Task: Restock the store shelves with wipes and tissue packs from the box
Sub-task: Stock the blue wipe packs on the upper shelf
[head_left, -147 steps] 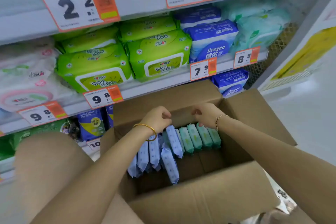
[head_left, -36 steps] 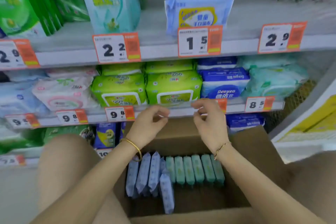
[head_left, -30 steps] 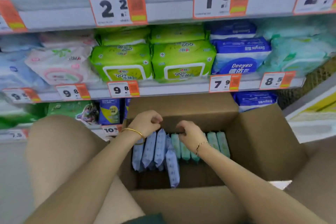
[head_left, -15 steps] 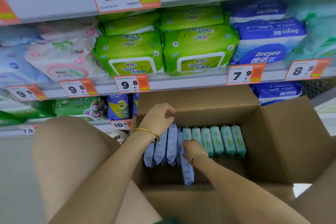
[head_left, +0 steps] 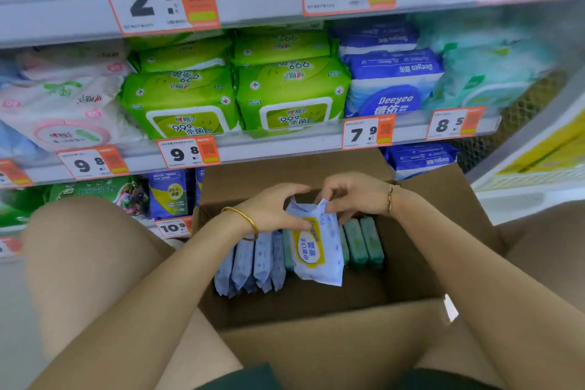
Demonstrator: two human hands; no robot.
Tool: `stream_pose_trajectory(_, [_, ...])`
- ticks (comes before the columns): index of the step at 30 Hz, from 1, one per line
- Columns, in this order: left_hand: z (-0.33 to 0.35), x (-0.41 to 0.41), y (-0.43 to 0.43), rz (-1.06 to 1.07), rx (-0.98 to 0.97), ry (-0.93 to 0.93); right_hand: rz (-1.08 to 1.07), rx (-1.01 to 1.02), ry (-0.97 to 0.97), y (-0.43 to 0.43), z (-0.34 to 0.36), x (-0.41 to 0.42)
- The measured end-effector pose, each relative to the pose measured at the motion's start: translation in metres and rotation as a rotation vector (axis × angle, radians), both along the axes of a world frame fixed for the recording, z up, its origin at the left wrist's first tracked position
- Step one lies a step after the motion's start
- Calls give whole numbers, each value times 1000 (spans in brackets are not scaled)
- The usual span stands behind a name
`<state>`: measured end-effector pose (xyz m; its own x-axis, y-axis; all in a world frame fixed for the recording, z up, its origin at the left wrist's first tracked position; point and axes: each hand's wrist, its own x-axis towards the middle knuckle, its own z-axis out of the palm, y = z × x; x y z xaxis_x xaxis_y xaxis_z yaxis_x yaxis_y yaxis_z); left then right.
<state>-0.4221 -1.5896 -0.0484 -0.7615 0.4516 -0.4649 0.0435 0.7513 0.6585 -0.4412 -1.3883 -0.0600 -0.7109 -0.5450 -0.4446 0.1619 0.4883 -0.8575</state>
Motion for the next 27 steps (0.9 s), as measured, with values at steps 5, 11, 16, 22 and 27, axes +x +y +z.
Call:
stream_pose_trajectory(5, [29,-9,6,182,264,-12,-136,-194,21,6,37,1])
stream_pose_trajectory(11, [63,-12,7,321,354,53,-347,-346,20,6,57,4])
stream_pose_trajectory(16, [98,-13,5,528,493,48,-226,-443,-110,18,79,15])
stream_pose_trajectory(22, [155,-12,5,556,635,194,-340,-288,198,16,138,18])
stream_pose_trajectory(27, [212,-15,1,476,755,292,-476,-340,453,22,200,14])
